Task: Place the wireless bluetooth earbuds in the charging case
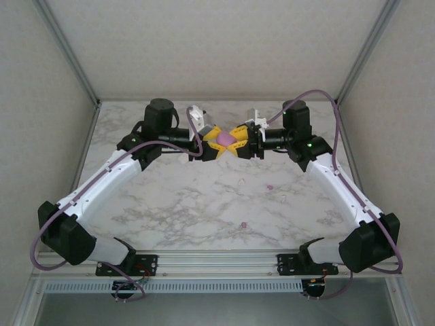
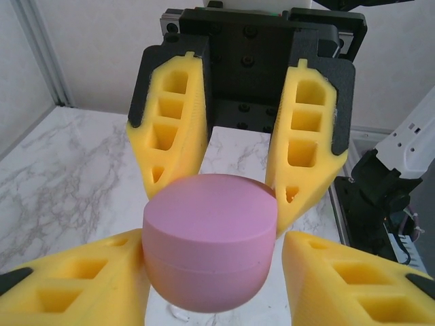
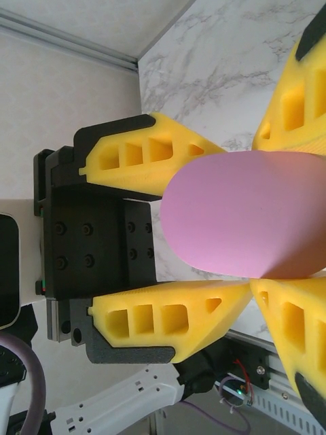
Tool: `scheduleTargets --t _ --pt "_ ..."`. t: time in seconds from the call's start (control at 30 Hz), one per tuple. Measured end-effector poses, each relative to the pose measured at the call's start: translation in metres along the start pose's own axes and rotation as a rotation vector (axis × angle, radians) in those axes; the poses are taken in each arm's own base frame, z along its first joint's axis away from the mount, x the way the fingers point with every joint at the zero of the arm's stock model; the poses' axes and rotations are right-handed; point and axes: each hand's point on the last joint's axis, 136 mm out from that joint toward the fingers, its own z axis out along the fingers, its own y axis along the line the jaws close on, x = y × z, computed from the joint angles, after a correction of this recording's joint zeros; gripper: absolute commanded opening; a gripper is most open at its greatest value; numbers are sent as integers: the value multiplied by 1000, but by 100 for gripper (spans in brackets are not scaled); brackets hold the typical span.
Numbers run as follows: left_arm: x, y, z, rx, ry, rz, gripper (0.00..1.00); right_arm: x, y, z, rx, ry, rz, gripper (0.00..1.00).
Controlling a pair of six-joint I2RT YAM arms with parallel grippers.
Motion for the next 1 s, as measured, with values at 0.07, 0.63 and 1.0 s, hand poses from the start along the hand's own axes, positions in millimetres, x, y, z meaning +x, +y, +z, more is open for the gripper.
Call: scheduleTargets --t 0.07,0.63,1.0 --pt "0 0 0 0 1 0 47 0 0 0 -2 0 0 37" --pt "2 0 0 8 29 2 49 -4 0 1 -3 -12 -18 37" --pt "4 0 0 9 34 -18 47 -3 0 3 -6 -9 -16 38"
